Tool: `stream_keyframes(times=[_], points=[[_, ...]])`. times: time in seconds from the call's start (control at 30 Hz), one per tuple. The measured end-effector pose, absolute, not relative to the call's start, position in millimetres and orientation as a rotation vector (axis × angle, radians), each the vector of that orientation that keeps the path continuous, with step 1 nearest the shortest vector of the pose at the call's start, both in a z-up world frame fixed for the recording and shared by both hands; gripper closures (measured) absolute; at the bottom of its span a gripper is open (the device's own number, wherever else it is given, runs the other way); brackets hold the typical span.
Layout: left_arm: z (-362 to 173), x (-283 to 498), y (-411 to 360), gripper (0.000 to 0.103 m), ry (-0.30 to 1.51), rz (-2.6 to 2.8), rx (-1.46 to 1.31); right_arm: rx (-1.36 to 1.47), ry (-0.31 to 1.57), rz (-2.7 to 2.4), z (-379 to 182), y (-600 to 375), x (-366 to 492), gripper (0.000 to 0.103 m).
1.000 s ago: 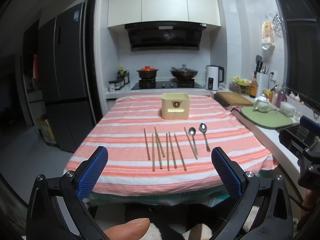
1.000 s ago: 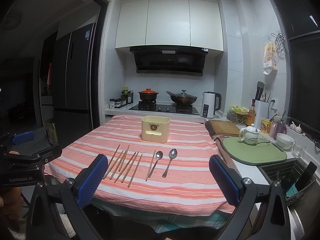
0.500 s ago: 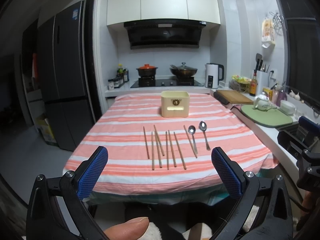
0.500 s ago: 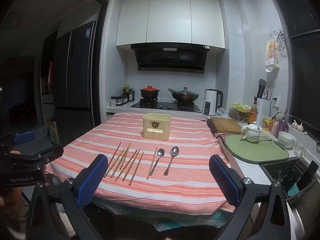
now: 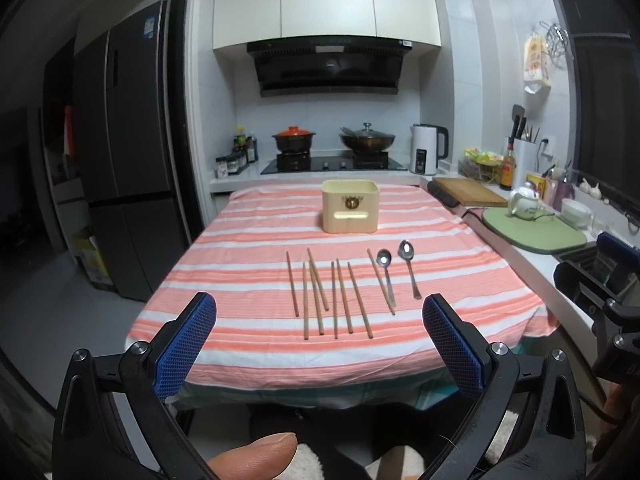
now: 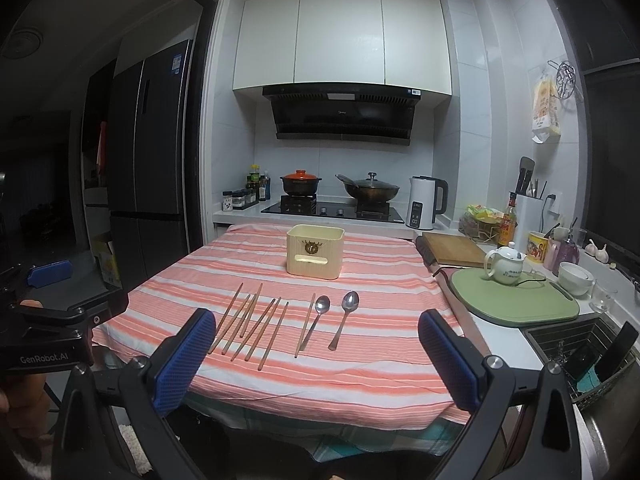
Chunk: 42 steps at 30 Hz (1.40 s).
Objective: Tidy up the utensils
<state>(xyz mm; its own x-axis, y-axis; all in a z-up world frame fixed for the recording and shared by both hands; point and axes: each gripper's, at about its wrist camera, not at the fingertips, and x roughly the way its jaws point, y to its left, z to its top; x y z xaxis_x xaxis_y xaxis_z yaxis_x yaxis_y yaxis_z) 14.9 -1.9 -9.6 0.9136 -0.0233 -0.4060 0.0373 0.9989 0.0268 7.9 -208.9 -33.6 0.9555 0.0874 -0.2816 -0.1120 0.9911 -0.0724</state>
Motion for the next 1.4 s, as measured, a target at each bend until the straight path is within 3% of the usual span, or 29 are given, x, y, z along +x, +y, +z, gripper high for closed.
stream_keyframes(times=[1.4], points=[[-27.3, 57.8, 25.0, 0.000, 0.431, -0.012, 0.036, -0.109, 0.270, 0.135, -52.5, -211.0, 46.6, 0.000]])
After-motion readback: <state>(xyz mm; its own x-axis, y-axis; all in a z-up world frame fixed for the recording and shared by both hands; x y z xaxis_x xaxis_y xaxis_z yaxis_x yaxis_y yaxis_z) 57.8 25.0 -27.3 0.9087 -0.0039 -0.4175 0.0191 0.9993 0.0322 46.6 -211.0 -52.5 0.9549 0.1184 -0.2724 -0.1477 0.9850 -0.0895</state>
